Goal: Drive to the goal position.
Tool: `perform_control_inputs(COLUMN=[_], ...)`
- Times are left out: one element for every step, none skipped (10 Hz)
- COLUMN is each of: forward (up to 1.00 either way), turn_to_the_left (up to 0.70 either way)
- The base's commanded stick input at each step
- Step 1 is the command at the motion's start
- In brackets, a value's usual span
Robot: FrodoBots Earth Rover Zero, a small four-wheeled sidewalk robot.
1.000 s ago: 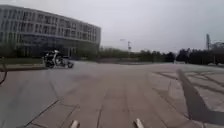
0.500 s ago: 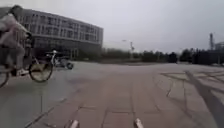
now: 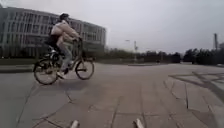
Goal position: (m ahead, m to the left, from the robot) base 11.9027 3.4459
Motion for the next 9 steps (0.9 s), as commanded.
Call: perform_control_inputs(forward=[1.0,1.0,1.0,1.0,1.0,1.0,1.0,1.0,1.0], turn_to_the_left=[0.02,0.02,0.02,0.02,0.02,0.02,0.02,0.02,0.02])
